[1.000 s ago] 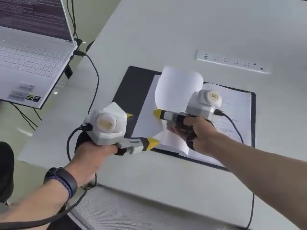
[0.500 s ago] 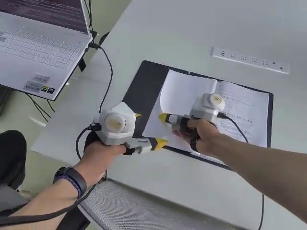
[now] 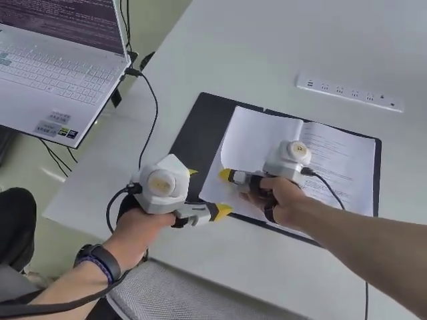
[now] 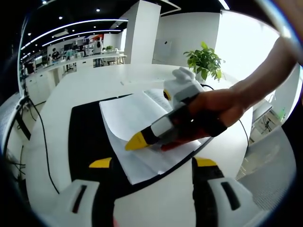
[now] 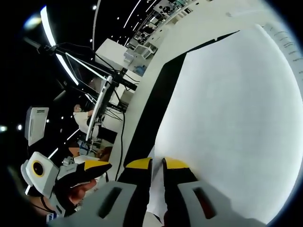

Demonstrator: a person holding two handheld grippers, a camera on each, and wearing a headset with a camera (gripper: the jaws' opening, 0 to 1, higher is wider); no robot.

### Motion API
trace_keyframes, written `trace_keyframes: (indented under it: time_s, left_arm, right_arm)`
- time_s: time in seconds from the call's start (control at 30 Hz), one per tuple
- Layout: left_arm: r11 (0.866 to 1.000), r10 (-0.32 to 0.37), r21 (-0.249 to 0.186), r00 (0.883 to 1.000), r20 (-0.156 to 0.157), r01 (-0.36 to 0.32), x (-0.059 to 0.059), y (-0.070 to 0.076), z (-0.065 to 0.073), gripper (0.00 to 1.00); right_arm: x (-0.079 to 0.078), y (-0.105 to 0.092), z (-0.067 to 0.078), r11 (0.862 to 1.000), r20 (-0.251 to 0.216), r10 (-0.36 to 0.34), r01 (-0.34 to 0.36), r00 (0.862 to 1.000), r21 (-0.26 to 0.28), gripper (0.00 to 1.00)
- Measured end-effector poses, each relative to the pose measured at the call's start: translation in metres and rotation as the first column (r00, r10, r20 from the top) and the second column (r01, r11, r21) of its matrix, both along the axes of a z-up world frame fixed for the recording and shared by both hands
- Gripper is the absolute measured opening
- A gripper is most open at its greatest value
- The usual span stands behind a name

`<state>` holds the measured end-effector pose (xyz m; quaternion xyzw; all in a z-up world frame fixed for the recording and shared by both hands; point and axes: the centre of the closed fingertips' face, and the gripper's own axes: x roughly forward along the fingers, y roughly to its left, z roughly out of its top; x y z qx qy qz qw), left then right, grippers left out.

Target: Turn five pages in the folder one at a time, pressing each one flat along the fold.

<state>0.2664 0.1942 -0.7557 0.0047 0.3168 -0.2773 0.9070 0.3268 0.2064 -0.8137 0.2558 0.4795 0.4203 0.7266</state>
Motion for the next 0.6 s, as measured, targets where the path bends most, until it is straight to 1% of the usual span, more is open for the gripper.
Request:
trace_keyframes:
  time_s: [0.17, 0.3, 0.37, 0.47, 0.5, 0.57, 0.6]
  left_arm:
    - [1.000, -0.014, 0.013, 1.000, -0.003, 0.014, 0.003, -0.004, -0.002, 0.65]
    - [1.000, -0.021, 0.013, 1.000, -0.003, 0.021, 0.006, -0.007, -0.001, 0.63]
    - [1.000, -0.027, 0.014, 1.000, 0.001, 0.027, 0.008, -0.009, 0.000, 0.61]
    - [0.999, -0.033, 0.013, 0.999, 0.002, 0.033, 0.011, -0.013, 0.000, 0.58]
    - [0.999, -0.035, 0.014, 0.999, 0.000, 0.035, 0.012, -0.014, -0.001, 0.57]
    - [0.999, -0.033, 0.010, 0.999, 0.003, 0.033, 0.015, -0.015, -0.001, 0.56]
    - [0.999, -0.032, 0.007, 0.999, 0.002, 0.032, 0.016, -0.016, -0.001, 0.55]
  right_arm:
    - [-0.002, 0.000, 0.004, 1.000, 0.003, 0.019, -0.019, 1.000, 0.012, 0.14]
    - [-0.008, -0.004, 0.012, 0.998, 0.020, 0.053, -0.054, 0.998, 0.039, 0.21]
    - [-0.007, -0.008, 0.015, 0.997, 0.029, 0.056, -0.057, 0.998, 0.056, 0.25]
    - [0.000, -0.014, 0.022, 0.994, 0.035, 0.031, -0.034, 0.999, 0.101, 0.30]
    - [0.003, -0.018, 0.025, 0.994, 0.045, 0.031, -0.035, 0.999, 0.102, 0.31]
    - [0.008, -0.026, 0.031, 0.995, 0.097, 0.026, -0.035, 0.995, 0.097, 0.33]
    - [0.009, -0.032, 0.035, 0.994, 0.104, 0.019, -0.030, 0.994, 0.101, 0.33]
